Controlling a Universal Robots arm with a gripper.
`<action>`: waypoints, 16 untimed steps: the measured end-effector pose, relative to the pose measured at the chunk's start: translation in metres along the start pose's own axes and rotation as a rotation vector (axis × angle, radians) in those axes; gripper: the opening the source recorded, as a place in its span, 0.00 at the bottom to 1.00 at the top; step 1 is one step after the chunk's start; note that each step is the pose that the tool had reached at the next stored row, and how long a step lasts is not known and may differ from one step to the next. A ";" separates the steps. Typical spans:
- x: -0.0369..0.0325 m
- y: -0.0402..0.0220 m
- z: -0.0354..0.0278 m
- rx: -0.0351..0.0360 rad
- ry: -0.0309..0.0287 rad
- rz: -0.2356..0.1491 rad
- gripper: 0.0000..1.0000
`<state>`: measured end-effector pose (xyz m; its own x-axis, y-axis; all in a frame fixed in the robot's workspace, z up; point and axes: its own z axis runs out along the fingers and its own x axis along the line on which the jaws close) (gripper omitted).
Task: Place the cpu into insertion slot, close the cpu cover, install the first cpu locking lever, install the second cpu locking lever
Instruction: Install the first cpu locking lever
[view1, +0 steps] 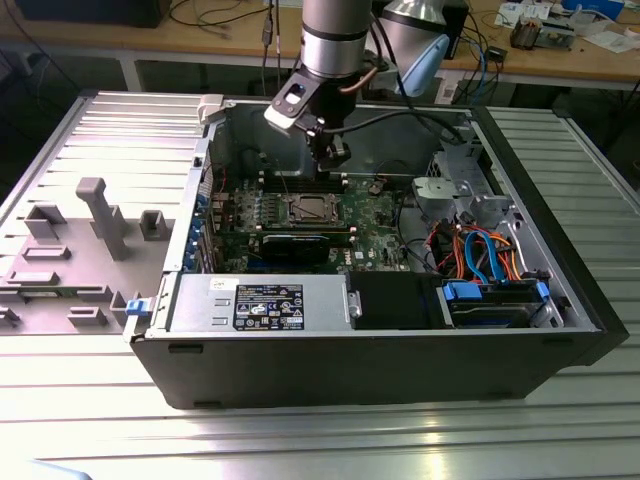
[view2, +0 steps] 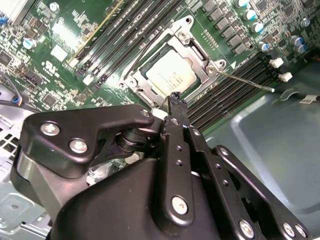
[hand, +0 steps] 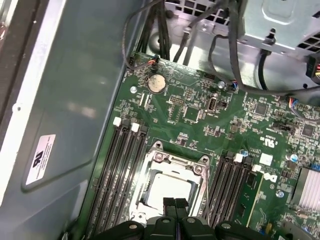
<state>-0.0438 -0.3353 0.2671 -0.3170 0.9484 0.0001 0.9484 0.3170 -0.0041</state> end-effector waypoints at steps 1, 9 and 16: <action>0.0000 0.0000 0.0000 -0.0001 0.0000 -0.009 0.11; 0.0000 0.0000 0.0000 0.0000 -0.0006 -0.144 0.11; 0.0002 0.0001 0.0000 0.0000 -0.0011 -0.266 0.11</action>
<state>-0.0438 -0.3351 0.2671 -0.5551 0.8318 0.0000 0.8318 0.5551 -0.0040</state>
